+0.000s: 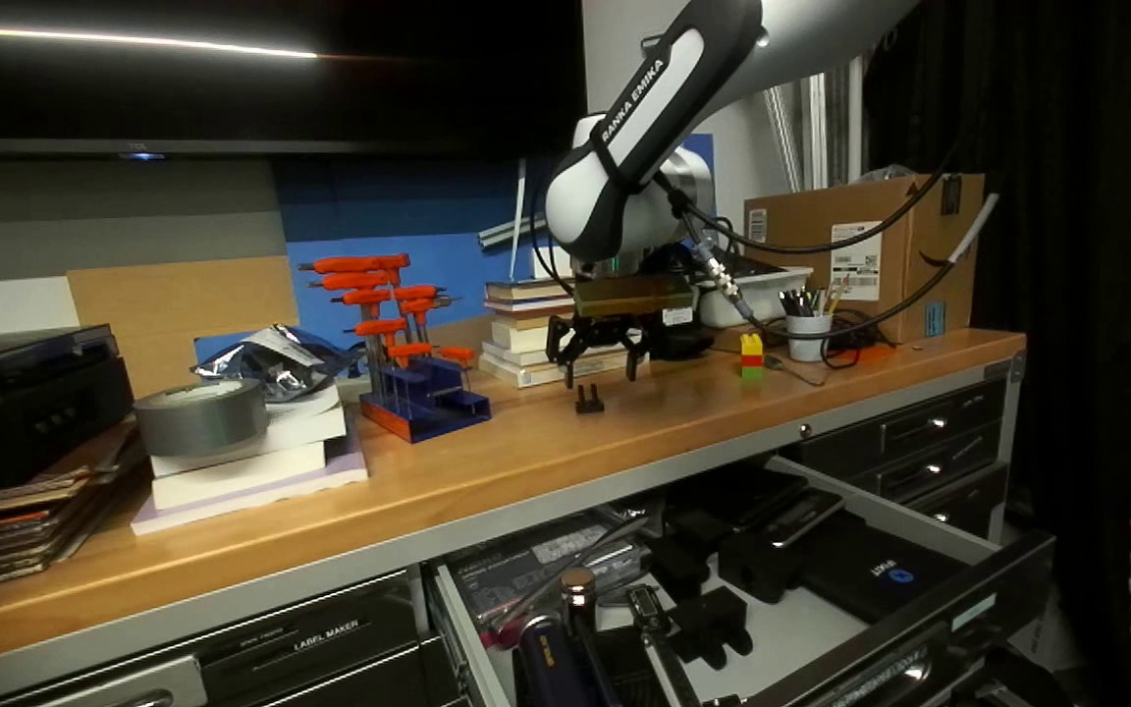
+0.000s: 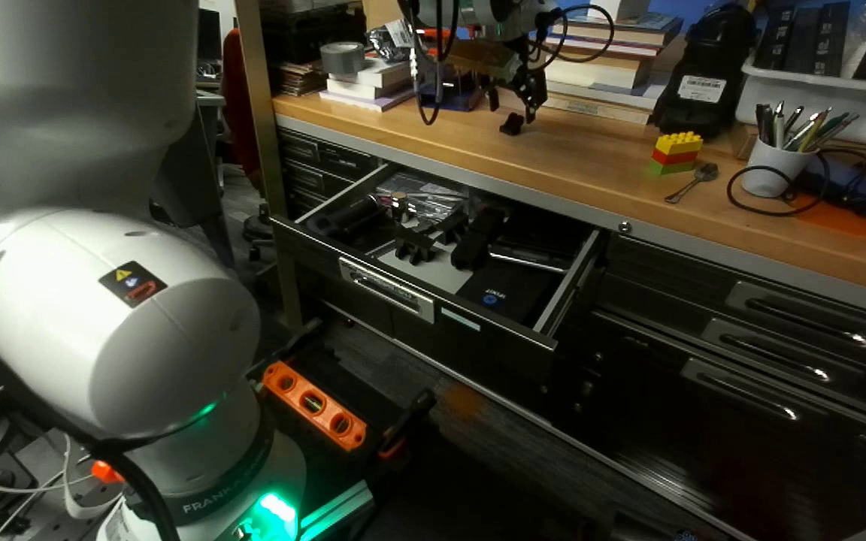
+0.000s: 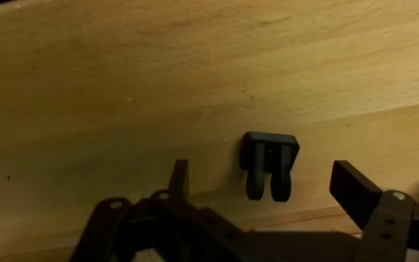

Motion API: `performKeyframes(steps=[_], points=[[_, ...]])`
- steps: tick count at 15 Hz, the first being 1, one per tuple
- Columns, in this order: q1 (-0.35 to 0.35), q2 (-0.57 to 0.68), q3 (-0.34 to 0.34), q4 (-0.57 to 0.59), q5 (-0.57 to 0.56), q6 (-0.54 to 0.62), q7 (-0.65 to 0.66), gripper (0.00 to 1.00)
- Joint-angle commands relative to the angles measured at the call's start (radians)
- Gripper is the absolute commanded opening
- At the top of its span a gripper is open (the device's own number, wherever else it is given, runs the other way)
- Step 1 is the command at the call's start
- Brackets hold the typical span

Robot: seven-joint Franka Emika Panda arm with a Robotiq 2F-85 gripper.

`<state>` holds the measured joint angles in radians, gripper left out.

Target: Put the black objects in the drawer and close it

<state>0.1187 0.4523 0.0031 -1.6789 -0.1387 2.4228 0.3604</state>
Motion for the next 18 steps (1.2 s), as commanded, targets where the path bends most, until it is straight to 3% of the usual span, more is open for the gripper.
performKeyframes(steps=[1,11,12,18], points=[[0.022,0.066,-0.034,0.114,0.005,-0.027,0.032,1.00],[0.025,0.148,-0.036,0.215,0.037,-0.090,0.040,1.00],[0.027,0.153,-0.037,0.222,0.034,-0.094,0.043,0.83],[0.031,0.168,-0.039,0.247,0.032,-0.114,0.046,0.35]])
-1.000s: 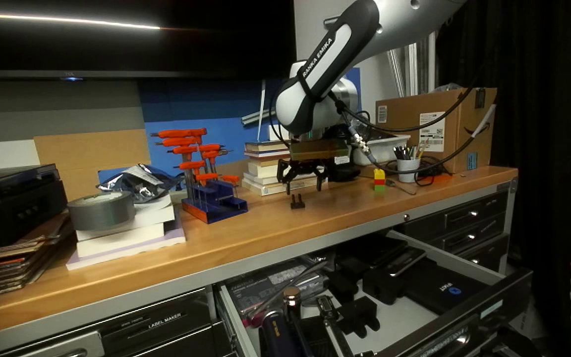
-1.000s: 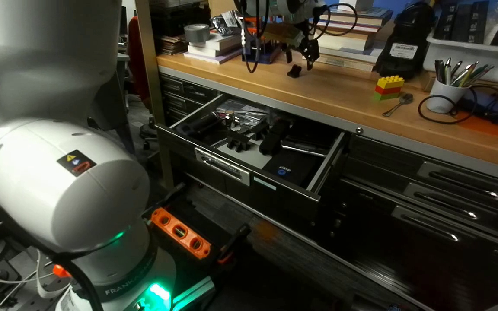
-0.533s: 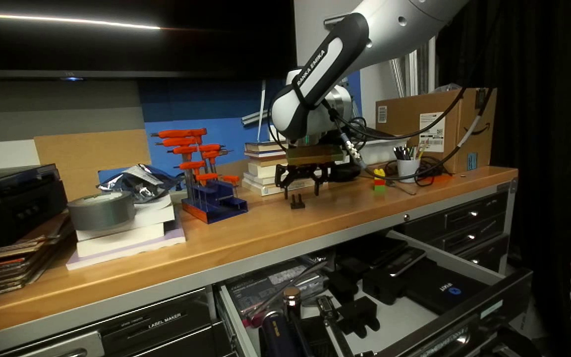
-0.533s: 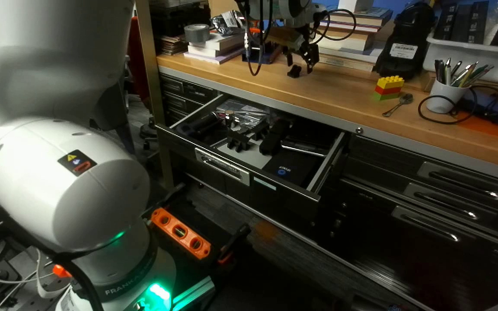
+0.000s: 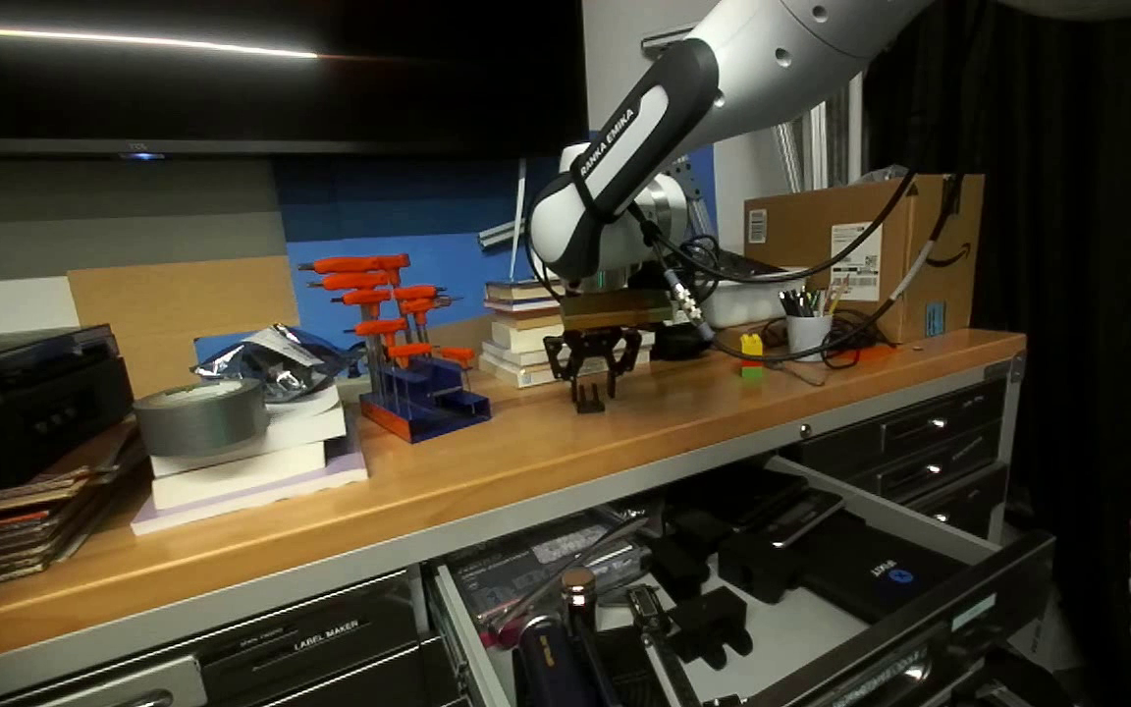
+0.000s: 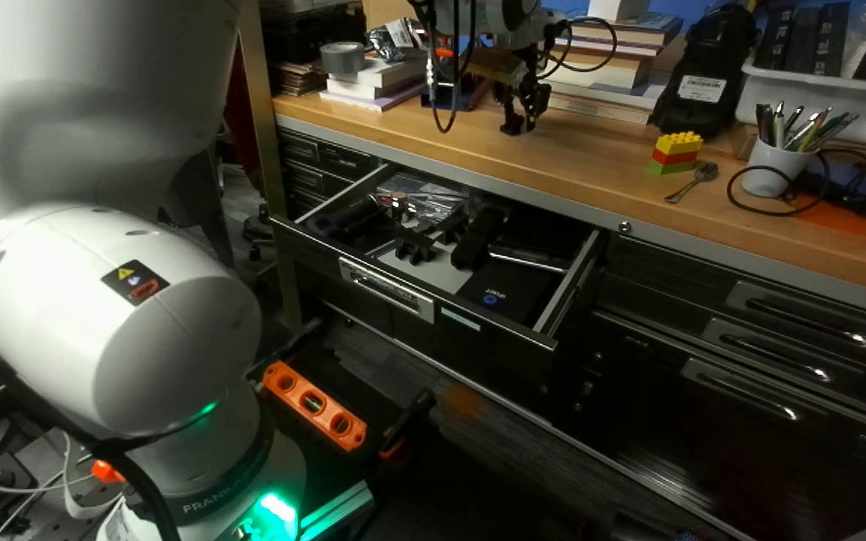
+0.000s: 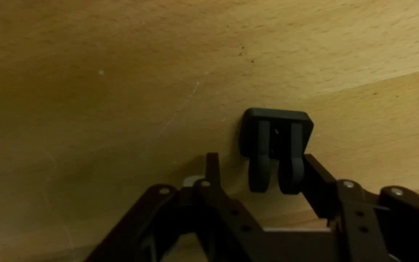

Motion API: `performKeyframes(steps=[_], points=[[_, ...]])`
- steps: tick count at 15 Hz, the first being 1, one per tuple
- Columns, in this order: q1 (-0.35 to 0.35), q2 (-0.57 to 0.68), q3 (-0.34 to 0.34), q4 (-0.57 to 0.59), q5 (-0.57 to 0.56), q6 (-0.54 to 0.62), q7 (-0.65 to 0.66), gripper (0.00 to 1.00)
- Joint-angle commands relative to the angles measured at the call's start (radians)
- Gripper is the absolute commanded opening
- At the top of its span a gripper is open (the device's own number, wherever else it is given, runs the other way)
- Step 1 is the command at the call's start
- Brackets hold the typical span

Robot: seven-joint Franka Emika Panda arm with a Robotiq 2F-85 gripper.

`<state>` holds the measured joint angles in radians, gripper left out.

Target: Put the black objects in the drawer and close it

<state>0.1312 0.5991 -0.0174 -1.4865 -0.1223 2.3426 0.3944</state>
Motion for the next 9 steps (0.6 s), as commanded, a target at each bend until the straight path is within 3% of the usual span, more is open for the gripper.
performKeyframes(steps=[1,3,9], points=[[0.019,0.021,-0.019,0.058,0.015,-0.036,0.014,0.28],[0.021,0.018,-0.022,0.057,0.011,-0.047,0.018,0.16],[0.016,-0.036,-0.024,0.000,0.010,-0.149,-0.005,0.19]])
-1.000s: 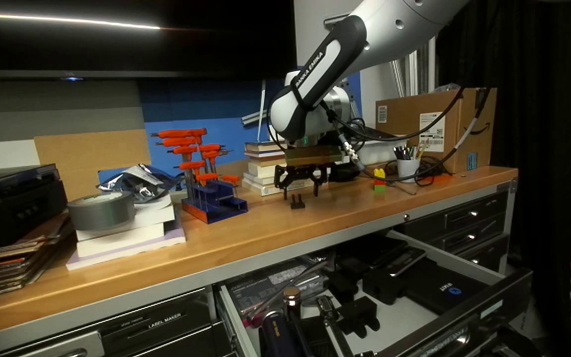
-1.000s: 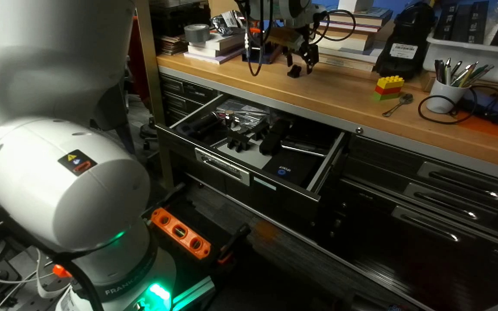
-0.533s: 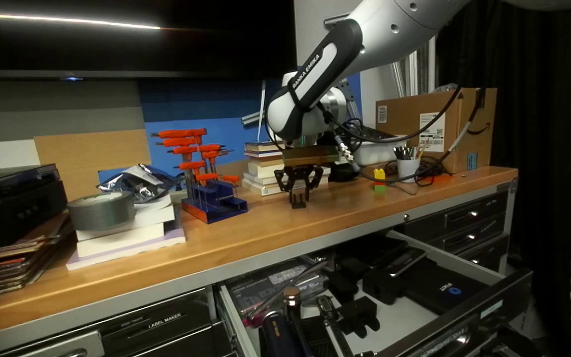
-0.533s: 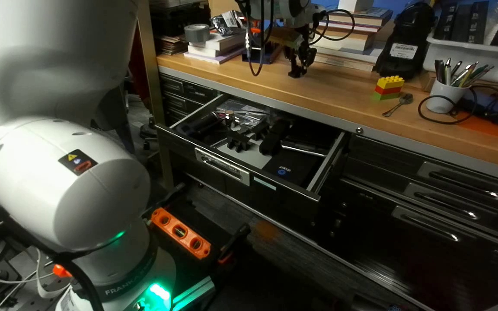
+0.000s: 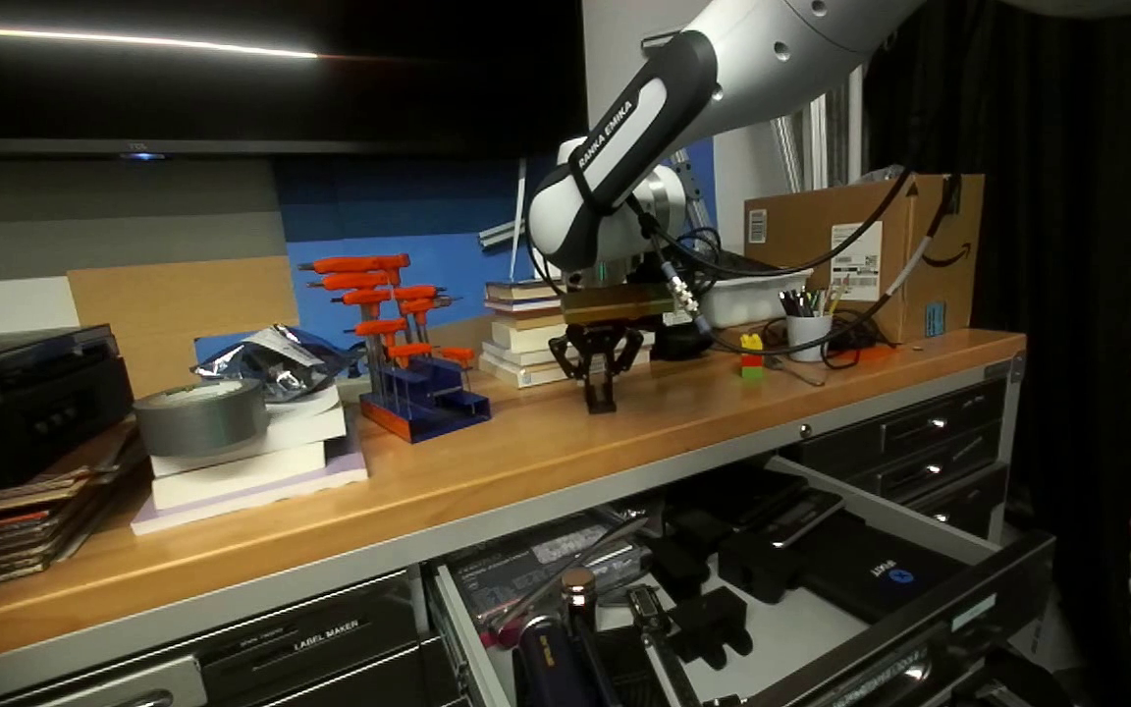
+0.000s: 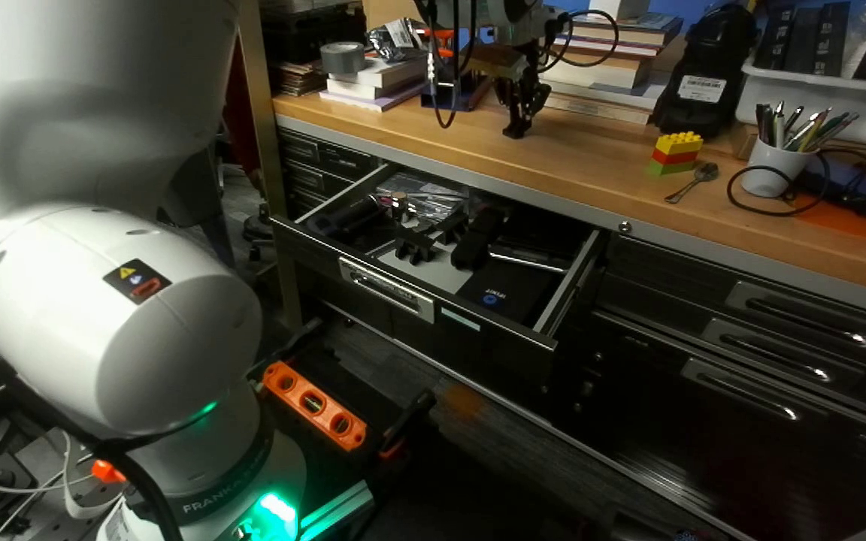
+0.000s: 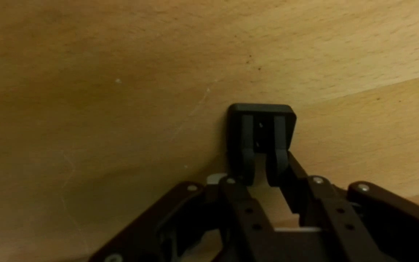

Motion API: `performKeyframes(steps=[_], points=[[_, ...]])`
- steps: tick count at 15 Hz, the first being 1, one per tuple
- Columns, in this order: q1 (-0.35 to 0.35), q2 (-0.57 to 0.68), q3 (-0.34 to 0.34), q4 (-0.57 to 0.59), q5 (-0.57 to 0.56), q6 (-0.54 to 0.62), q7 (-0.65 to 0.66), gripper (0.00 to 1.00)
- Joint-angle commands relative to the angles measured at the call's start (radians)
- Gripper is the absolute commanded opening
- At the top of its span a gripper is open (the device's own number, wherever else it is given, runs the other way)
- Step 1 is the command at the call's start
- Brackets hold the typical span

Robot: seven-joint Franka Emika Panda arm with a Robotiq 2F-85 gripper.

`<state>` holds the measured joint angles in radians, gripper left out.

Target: Put the black objects in the drawer and close it

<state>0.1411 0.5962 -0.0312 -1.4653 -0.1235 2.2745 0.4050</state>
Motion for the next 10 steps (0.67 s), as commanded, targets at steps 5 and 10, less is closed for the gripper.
performKeyframes(steps=[5,10], points=[[-0.026,-0.149,0.000,-0.135,0.023,-0.221,-0.068,0.18],[-0.069,-0.329,-0.004,-0.384,0.028,-0.153,-0.080,0.19]])
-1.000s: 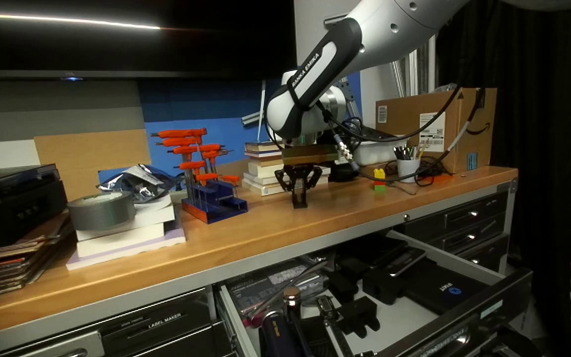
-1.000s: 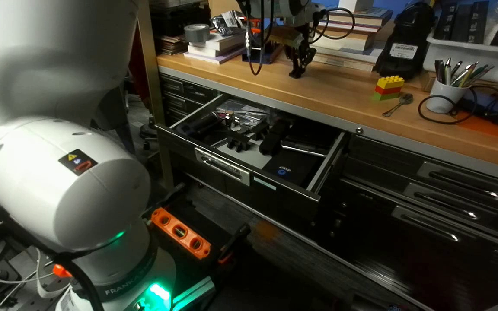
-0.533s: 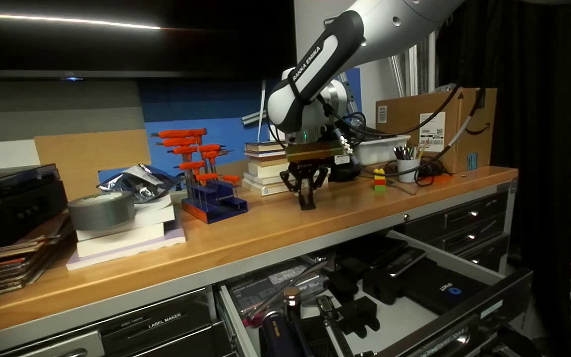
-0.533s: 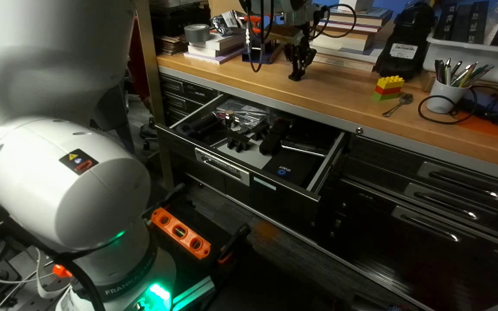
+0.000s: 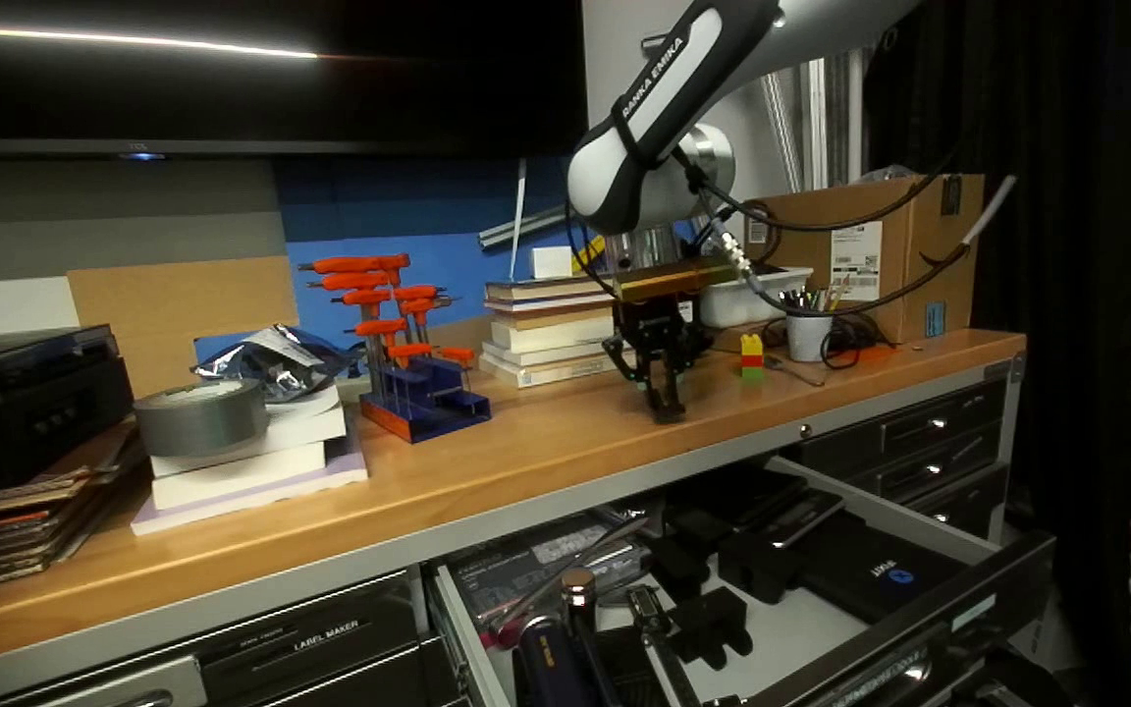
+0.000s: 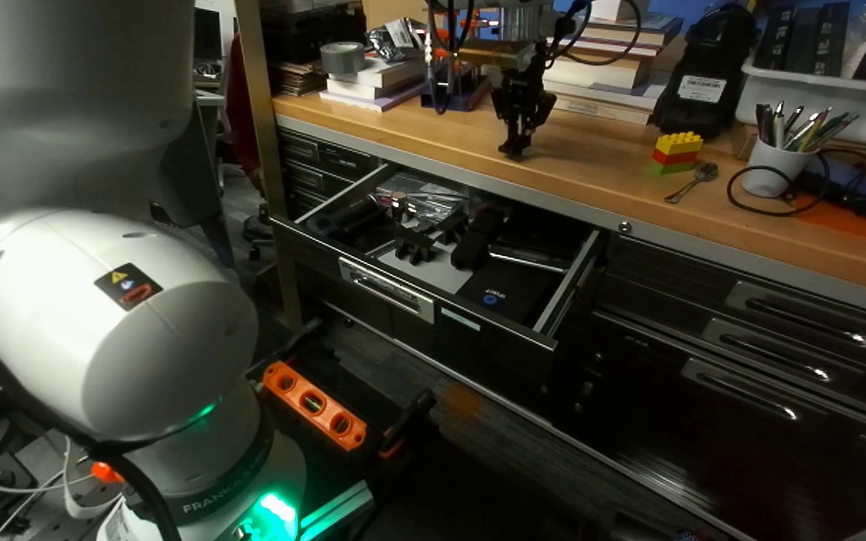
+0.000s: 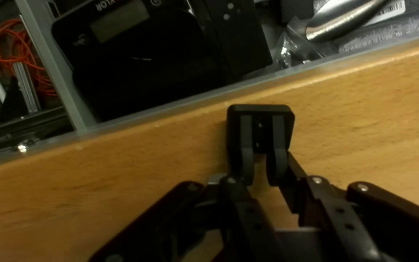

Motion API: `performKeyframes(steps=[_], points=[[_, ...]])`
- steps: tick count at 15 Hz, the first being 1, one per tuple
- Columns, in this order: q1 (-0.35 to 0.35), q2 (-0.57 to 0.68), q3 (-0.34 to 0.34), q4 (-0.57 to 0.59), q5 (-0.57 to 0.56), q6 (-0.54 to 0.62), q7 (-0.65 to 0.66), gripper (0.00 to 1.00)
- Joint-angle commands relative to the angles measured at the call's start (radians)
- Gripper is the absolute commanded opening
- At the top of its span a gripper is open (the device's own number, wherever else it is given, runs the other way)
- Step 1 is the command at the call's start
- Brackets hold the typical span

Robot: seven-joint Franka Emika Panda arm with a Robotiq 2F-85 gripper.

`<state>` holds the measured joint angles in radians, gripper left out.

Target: Put the black objects in the drawer and close it

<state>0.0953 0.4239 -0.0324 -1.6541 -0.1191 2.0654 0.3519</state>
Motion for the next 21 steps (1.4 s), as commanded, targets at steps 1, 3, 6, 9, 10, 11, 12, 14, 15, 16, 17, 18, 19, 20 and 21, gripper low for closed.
performKeyframes(steps=[1,3,6,9,10,11,12,14,15,16,17,18,19,20,21], points=[[-0.032,-0.192,-0.004,-0.245,0.025,0.084,-0.026,0.18],[-0.052,-0.264,-0.002,-0.350,0.039,0.143,-0.033,0.19],[-0.077,-0.360,0.001,-0.516,0.075,0.227,-0.064,0.19],[-0.092,-0.411,0.002,-0.647,0.115,0.308,-0.095,0.19],[-0.093,-0.420,0.002,-0.683,0.117,0.335,-0.094,0.19],[-0.094,-0.426,0.003,-0.717,0.122,0.361,-0.091,0.19],[-0.094,-0.431,0.005,-0.748,0.132,0.387,-0.094,0.19],[-0.093,-0.434,0.006,-0.802,0.140,0.436,-0.085,0.19],[-0.092,-0.435,0.008,-0.828,0.152,0.460,-0.090,0.19],[-0.091,-0.436,0.010,-0.849,0.161,0.479,-0.091,0.19],[-0.090,-0.438,0.013,-0.875,0.183,0.502,-0.099,0.19],[-0.089,-0.439,0.016,-0.894,0.201,0.519,-0.105,0.19],[-0.087,-0.442,0.020,-0.913,0.220,0.534,-0.112,0.19],[-0.085,-0.444,0.024,-0.931,0.235,0.550,-0.115,0.19],[-0.083,-0.446,0.029,-0.949,0.252,0.564,-0.124,0.19]])
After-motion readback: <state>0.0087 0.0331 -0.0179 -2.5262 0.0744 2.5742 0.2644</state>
